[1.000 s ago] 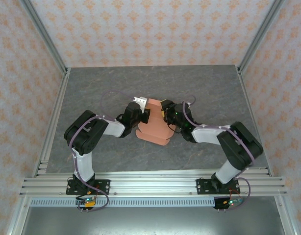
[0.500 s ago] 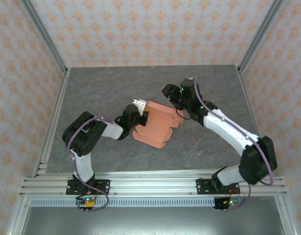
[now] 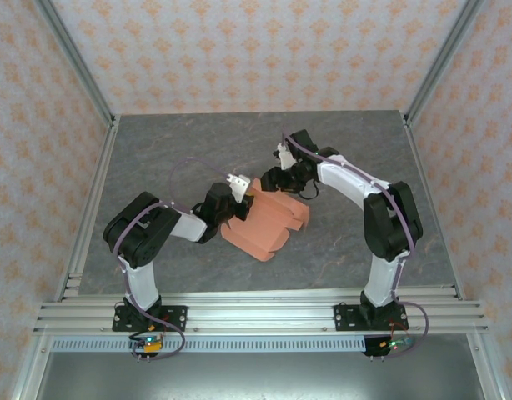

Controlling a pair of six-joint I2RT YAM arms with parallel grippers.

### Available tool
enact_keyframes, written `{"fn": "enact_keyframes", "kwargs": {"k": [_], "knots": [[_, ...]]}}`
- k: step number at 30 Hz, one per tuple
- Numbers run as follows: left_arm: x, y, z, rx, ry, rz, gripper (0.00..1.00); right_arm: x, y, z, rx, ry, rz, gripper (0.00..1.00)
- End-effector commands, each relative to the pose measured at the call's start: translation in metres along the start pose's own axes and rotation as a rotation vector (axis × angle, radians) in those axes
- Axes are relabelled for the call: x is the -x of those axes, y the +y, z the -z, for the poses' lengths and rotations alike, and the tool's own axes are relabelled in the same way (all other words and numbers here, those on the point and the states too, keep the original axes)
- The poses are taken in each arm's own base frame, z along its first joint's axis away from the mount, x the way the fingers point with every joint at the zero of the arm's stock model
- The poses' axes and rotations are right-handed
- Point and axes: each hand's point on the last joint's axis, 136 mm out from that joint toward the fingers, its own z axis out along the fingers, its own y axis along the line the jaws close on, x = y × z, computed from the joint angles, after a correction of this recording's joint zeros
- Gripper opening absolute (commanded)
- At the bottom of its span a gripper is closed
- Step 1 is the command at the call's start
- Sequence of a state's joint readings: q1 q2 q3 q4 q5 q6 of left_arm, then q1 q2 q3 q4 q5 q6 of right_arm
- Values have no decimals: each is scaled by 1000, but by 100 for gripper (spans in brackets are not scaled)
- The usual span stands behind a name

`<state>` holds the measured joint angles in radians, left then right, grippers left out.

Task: Fold the paper box

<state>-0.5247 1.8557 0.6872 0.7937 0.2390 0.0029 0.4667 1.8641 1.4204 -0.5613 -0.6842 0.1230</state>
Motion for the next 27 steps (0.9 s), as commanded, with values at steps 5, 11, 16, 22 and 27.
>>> {"fn": "enact_keyframes", "kwargs": {"k": [5, 11, 16, 22, 27], "knots": [[7, -5, -3, -11, -22, -15, 16, -10, 1, -13, 8, 64, 6, 45], [9, -3, -15, 15, -15, -13, 14, -11, -2, -16, -2, 67, -23, 42], [-4, -15, -19, 6, 3, -55, 4, -10, 9, -9, 58, 30, -8, 46], [-7, -9, -14, 43, 13, -38, 0, 14, 21, 53, 99, -288, 188, 60], [3, 3, -3, 57, -12, 21, 0, 21, -9, 115, -80, -573, 329, 67]]}}
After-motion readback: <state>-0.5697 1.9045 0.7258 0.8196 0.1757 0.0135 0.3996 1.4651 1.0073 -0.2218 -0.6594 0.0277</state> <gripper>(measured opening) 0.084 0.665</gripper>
